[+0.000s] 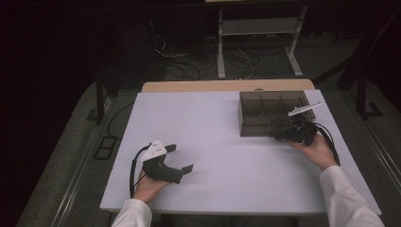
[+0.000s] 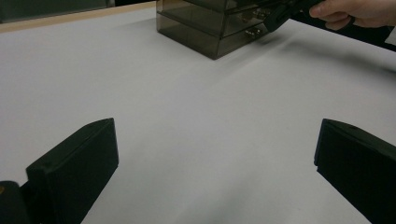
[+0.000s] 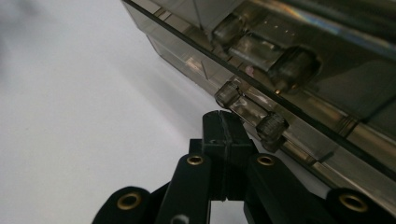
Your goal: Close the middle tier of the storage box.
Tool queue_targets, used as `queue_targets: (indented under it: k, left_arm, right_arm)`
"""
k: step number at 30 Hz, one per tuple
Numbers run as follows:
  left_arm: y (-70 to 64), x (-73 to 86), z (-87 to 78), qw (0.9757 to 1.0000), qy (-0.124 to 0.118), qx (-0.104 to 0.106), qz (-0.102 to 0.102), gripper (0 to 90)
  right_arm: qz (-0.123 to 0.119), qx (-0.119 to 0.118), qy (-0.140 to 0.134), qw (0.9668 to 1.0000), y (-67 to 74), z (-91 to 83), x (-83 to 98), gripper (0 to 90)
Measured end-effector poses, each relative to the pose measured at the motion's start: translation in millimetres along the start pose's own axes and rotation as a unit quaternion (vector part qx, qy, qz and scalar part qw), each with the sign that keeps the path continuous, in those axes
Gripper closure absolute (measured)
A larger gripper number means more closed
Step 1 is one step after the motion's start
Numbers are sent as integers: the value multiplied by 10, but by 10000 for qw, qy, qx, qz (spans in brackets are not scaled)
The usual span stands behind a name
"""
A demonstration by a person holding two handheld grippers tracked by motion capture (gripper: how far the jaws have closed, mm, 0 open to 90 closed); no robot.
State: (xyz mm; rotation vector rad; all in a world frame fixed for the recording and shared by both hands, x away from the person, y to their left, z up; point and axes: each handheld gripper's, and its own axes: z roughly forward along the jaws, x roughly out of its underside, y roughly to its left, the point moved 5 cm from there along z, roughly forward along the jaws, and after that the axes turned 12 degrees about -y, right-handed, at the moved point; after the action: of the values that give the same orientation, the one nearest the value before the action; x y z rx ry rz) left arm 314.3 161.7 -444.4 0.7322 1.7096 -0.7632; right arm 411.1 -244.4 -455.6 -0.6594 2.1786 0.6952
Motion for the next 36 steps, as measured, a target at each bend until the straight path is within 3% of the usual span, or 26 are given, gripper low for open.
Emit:
queue_targets:
  k: [9, 23, 29, 36]
  left_arm:
    - [1, -2, -4, 10000, 2, -3, -2, 0]
    - [-10, -11, -12, 10000, -20, 15, -4, 0]
    - [-19, -15, -13, 10000, -32, 37, 1, 0]
    - [-31, -23, -14, 10000, -47, 58, 15, 0]
  right_arm:
    - [119, 1, -111, 9999, -41, 19, -5, 886]
    - [168, -147, -183, 9996, 76, -19, 30, 799]
    - [265, -158, -331, 9990, 124, -100, 72, 658]
    - [229, -170, -599, 9978, 224, -210, 90, 379]
